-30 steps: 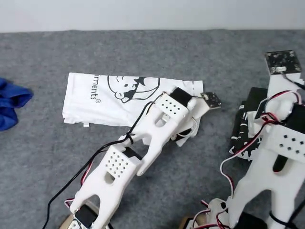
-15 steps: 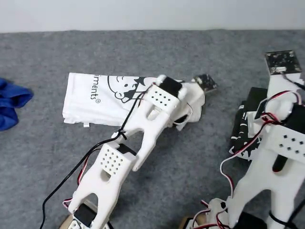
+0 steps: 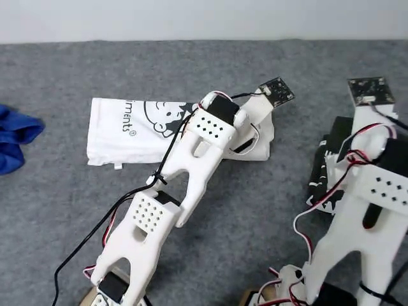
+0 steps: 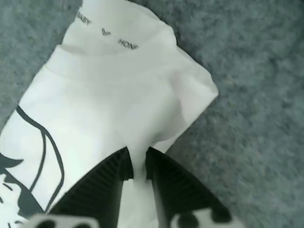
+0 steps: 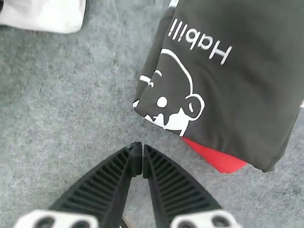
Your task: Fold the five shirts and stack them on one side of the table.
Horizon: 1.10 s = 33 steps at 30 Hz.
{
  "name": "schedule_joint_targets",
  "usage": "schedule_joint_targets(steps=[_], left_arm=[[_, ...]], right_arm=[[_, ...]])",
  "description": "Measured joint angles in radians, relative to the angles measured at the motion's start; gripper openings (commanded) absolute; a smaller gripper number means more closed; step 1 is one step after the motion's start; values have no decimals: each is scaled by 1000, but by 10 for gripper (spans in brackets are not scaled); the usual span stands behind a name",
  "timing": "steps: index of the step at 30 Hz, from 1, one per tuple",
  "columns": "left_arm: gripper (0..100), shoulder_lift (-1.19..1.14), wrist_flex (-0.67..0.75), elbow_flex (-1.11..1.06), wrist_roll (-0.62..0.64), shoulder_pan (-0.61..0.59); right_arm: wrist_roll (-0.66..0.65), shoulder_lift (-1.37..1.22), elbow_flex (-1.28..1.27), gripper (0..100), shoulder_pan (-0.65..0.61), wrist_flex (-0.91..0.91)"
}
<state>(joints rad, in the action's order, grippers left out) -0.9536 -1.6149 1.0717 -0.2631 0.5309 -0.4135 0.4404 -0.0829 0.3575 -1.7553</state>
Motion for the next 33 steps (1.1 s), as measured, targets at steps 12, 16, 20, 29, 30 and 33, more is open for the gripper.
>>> schedule_joint_targets(steps=[12,16,20,29,30,33], left_arm=[[105,-54,41,8,-3,-103],[105,-60,51,9,-23,-137],[105,-60,52,9,-58,-147],[106,-60,52,32,-98,-178],[106,-60,52,40,-106,-190],[106,-60,74,43,-118,-233]], right_arm=[[0,0,-3,9,0,0],[0,0,-6,9,0,0],[0,0,-6,9,0,0],[0,0,-6,9,0,0],[0,0,-6,9,0,0],[0,0,-6,9,0,-2]])
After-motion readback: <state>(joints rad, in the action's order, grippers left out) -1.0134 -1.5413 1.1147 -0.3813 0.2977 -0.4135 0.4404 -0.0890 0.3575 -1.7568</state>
